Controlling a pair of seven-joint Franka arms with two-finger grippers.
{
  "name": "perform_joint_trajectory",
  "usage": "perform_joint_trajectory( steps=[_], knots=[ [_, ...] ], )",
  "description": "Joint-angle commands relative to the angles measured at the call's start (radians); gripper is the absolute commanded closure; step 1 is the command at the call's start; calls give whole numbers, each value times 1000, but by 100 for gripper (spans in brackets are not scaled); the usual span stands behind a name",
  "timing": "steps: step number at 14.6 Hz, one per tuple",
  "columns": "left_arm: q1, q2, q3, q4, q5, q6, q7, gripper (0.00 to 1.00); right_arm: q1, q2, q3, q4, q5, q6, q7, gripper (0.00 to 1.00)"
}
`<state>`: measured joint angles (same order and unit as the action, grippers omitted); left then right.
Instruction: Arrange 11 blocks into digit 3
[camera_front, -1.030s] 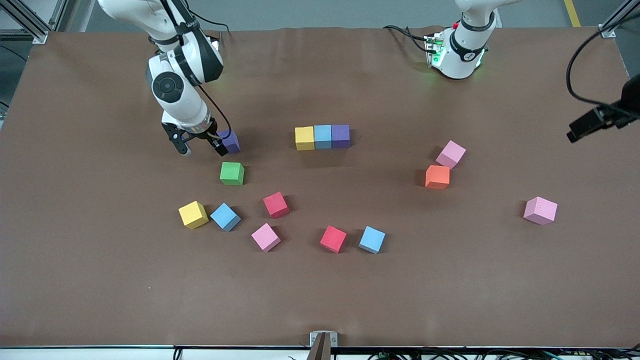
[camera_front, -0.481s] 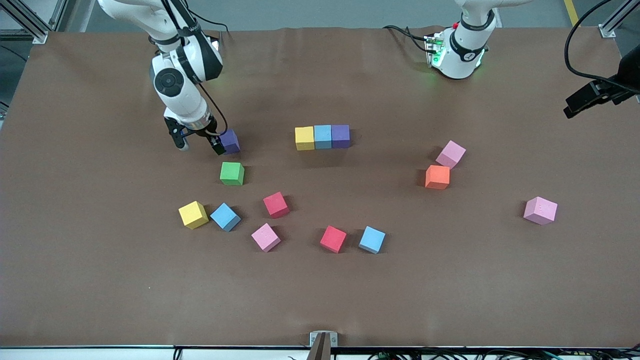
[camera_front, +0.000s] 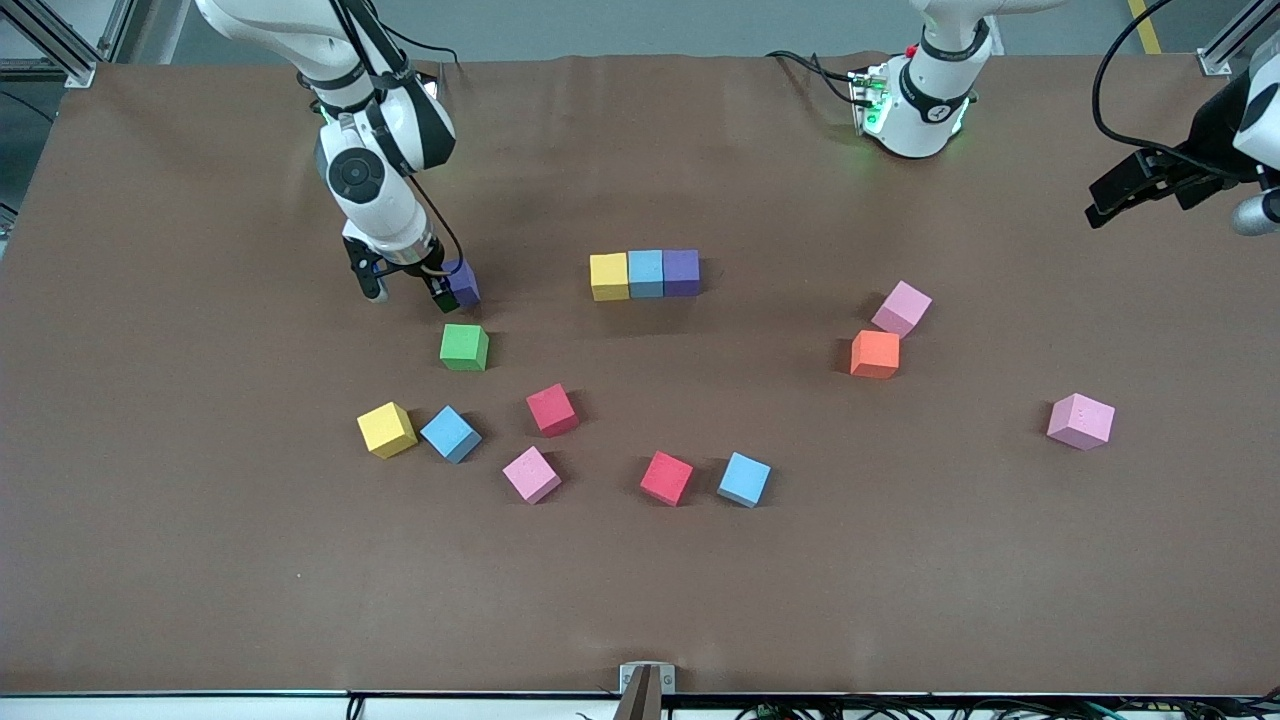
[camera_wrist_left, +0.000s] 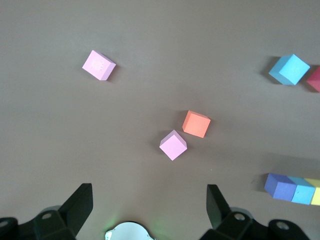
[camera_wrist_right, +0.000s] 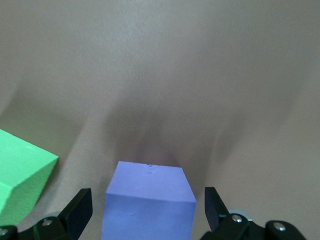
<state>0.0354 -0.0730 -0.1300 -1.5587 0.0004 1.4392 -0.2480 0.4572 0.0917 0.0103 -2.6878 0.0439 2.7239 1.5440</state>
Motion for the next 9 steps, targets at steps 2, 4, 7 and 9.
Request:
perform_joint_trajectory(
  steps=[2,4,7,9],
  knots=[
    [-5,-7,6,-15,-17,21,96,0,9,-4,7,-12,-6,11,30,54],
    [-5,-7,7,-12,-14,20,99,0,17,-6,7,-3,-6,1,24,92],
    [-5,-5,7,-12,-11,20,98,0,70,-13,10,57,-6,-113,-25,99],
    [-6,9,7,-9,9,21,98,0,81,-18,17,118,-4,-195,-91,99]
  ],
)
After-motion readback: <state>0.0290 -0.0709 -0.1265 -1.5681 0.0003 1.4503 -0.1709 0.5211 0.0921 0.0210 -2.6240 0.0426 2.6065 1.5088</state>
